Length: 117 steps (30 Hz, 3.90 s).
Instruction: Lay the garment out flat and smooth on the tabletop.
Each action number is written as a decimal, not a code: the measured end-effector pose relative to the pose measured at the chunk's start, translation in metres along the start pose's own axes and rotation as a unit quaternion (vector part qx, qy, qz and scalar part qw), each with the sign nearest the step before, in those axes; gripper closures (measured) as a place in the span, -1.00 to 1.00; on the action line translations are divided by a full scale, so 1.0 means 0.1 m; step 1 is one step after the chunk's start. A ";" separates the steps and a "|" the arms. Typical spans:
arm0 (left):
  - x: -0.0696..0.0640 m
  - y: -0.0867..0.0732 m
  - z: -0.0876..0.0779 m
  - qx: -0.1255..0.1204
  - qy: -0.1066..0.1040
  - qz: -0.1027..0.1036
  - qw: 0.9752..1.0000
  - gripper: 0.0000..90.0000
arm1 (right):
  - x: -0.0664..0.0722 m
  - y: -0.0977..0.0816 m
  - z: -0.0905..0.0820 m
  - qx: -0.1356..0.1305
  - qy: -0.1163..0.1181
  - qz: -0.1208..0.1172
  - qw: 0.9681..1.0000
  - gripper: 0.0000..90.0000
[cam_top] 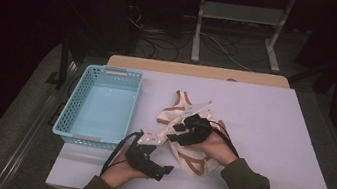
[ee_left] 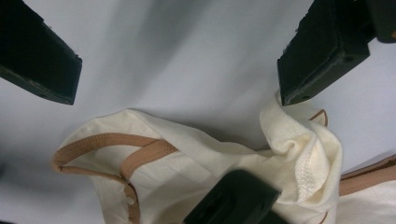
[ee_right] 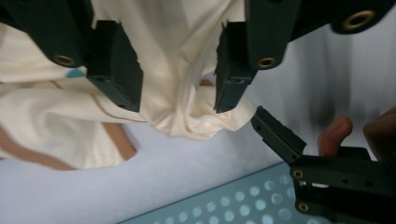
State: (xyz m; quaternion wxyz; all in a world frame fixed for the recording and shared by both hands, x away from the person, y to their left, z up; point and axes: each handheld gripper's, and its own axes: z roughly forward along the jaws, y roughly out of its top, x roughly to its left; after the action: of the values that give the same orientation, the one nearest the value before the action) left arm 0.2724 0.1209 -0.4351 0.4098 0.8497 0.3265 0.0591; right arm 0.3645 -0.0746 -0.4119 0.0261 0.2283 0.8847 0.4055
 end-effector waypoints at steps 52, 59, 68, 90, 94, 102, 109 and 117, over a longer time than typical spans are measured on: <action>-0.01 0.00 0.00 0.000 -0.001 0.000 1.000 -1.00 | -0.48 -1.05 -0.96 0.067 -0.037 0.070 0.995 0.67; -0.02 0.00 0.00 0.001 -0.002 0.002 1.000 -1.00 | -0.47 -1.07 -1.00 0.067 -0.020 0.069 0.995 0.88; -0.09 0.08 0.00 -0.016 -0.020 -0.003 1.000 -1.00 | -0.46 -1.10 -1.08 0.041 -0.011 0.082 0.996 0.89; -0.50 0.38 0.27 -0.021 -0.076 0.016 0.997 -0.89 | -0.47 -1.10 -1.21 0.028 -0.014 0.073 0.997 0.66; -0.54 0.38 0.38 -0.010 -0.081 0.019 0.996 -0.85 | -0.49 -1.12 -1.25 0.026 -0.011 0.073 0.997 0.65; -0.61 0.38 0.60 0.009 -0.079 0.023 0.997 -0.51 | -0.51 -1.13 -1.19 0.038 -0.008 0.071 0.997 0.62; -0.62 0.39 0.66 0.018 -0.079 0.014 0.997 0.01 | -0.52 -1.13 -1.17 0.039 -0.005 0.068 0.997 0.63; -0.61 0.38 0.73 0.037 -0.093 0.011 0.995 0.38 | -0.52 -1.12 -1.16 0.040 -0.006 0.071 0.997 0.70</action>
State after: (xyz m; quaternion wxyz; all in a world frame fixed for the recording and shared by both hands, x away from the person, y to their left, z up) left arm 0.2707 0.0187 -0.4454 0.4061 0.8694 0.2800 -0.0278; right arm 0.3407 -0.2424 -0.4230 -0.0067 0.2941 0.8817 0.3689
